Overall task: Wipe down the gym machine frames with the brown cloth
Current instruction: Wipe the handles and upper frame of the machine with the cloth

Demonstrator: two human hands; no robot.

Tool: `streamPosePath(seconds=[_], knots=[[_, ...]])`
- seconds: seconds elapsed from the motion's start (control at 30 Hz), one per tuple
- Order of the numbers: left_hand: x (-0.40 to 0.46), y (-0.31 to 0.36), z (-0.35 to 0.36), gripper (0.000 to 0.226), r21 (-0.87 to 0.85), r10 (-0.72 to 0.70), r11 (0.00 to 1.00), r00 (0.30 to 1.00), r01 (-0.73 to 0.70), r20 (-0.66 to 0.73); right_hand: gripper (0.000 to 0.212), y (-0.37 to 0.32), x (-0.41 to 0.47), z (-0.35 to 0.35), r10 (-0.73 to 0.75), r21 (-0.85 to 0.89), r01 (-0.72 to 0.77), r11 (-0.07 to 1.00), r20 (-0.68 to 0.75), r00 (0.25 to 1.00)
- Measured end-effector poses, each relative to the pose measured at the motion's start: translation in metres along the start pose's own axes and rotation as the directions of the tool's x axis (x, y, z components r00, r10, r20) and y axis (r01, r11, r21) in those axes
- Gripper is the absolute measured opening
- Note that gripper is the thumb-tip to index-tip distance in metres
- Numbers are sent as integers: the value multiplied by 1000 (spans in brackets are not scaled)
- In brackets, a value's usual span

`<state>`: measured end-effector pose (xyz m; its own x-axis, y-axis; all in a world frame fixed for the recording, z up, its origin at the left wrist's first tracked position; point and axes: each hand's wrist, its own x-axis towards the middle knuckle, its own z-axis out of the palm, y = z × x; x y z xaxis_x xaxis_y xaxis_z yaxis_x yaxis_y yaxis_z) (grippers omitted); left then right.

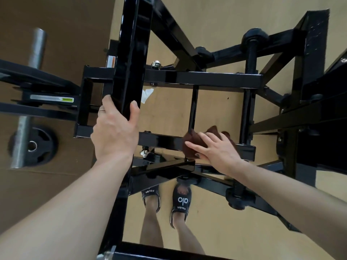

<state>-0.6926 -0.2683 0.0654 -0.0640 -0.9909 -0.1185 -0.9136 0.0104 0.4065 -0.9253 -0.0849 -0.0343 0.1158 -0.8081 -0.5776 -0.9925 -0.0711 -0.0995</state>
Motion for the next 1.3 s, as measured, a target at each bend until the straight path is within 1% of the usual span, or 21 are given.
streamPosePath(seconds=[0.1,0.17,0.23,0.33,0.43,0.5,0.67,0.73,0.8,0.87,0.9,0.97,1.0,1.03,1.07,1.13,1.17,1.23,1.3], knots=[[0,0,0,62,10,1,1000,1000,-1,-6,53,-42,56,0,-75,7,75,997,-52,996],[0,-1,1,62,13,4,1000,1000,-4,-9,58,-81,98,-3,-102,13,102,995,-46,994],[0,-3,2,62,11,2,1000,1000,-1,-10,62,-115,129,-6,-100,3,100,995,-34,994],[2,-5,3,62,14,1,1000,1000,-1,9,55,-131,146,-8,-90,-13,89,996,-71,993],[2,-4,1,64,13,-1,1000,999,1,35,53,-112,128,-10,-109,25,111,993,-91,990],[2,-2,-2,65,17,-8,1000,999,7,54,53,-88,99,-8,-79,61,87,994,-116,990],[1,3,-7,68,15,-33,999,996,32,79,53,-6,-6,3,61,18,-60,998,-94,994],[0,5,-8,68,1,-43,999,995,43,86,51,15,-31,-1,110,-2,-111,994,-76,991],[0,6,-9,69,1,-49,999,995,49,89,47,28,-38,-11,128,-7,-130,991,-123,984],[-1,7,-9,68,3,-59,998,994,59,91,50,40,-31,-22,180,16,-182,983,-241,954],[-1,8,-9,68,4,-63,998,994,63,90,54,46,-24,-29,236,41,-236,971,-320,917],[0,8,-8,67,9,-71,997,994,70,85,56,64,-4,-43,386,107,-380,919,-449,806],[0,8,-7,67,11,-74,997,994,73,85,56,73,6,-51,451,127,-446,886,-459,766],[1,7,-7,66,13,-74,997,993,73,87,53,82,13,-56,500,134,-494,859,-427,754],[1,7,-7,66,17,-73,997,993,72,89,49,90,18,-57,530,132,-521,844,-358,768],[1,6,-6,66,22,-74,997,994,72,86,35,105,22,-50,521,85,-515,853,-195,831],[0,6,-6,66,19,-73,997,994,72,83,28,110,21,-46,505,40,-505,862,-143,851],[0,5,-5,65,8,-70,998,994,70,81,20,114,17,-38,492,-12,-496,868,-107,864],[1,5,-5,66,8,-72,997,994,71,81,17,110,11,-36,480,2,-483,875,-114,870]])
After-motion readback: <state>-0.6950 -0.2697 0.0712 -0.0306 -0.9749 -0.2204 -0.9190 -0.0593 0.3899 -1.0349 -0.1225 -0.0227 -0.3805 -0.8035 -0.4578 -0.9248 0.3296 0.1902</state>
